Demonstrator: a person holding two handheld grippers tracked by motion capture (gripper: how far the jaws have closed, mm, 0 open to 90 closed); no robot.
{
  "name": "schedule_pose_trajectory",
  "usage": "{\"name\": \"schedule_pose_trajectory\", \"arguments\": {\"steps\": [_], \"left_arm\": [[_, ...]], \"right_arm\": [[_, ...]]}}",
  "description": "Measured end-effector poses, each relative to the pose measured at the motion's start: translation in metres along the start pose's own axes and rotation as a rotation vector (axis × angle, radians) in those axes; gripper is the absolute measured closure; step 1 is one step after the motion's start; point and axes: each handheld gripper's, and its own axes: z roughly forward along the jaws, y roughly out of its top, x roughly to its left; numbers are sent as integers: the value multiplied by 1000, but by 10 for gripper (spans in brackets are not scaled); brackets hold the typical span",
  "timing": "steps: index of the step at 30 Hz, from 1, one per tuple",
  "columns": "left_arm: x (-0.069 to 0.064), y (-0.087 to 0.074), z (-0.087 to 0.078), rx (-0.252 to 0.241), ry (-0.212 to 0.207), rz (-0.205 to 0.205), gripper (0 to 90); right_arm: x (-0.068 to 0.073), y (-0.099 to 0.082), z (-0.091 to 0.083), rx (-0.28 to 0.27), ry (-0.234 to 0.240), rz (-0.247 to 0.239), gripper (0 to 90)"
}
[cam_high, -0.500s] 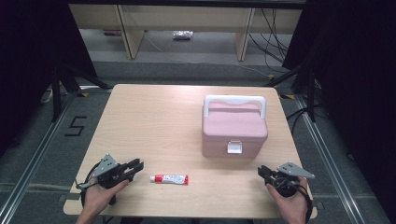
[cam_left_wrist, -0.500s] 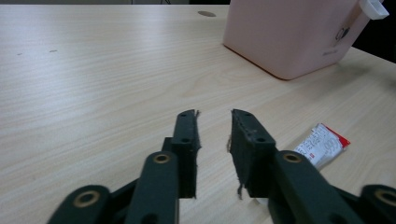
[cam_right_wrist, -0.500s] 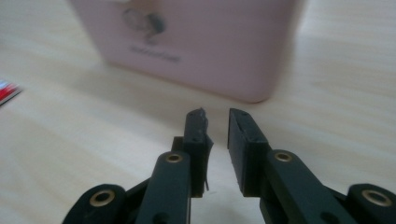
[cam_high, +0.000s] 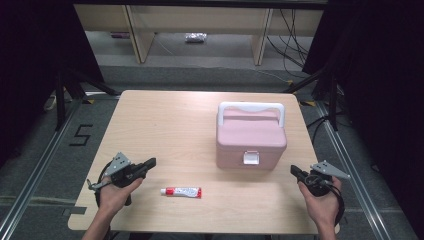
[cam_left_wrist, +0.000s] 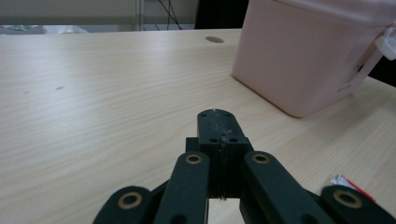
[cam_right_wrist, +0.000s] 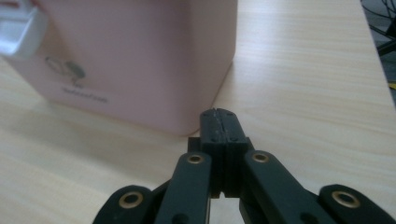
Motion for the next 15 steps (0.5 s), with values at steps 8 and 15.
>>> {"name": "schedule_pose_trajectory", "arguments": {"steps": [8,15], "left_arm": [[-11,26,34,7,-59,68,899],[-25,43,86,57,-122,103,900]], "right_arm": [[-12,19,16,-5,-19,7,900],[-15,37,34,-3,7,-10,900]]}}
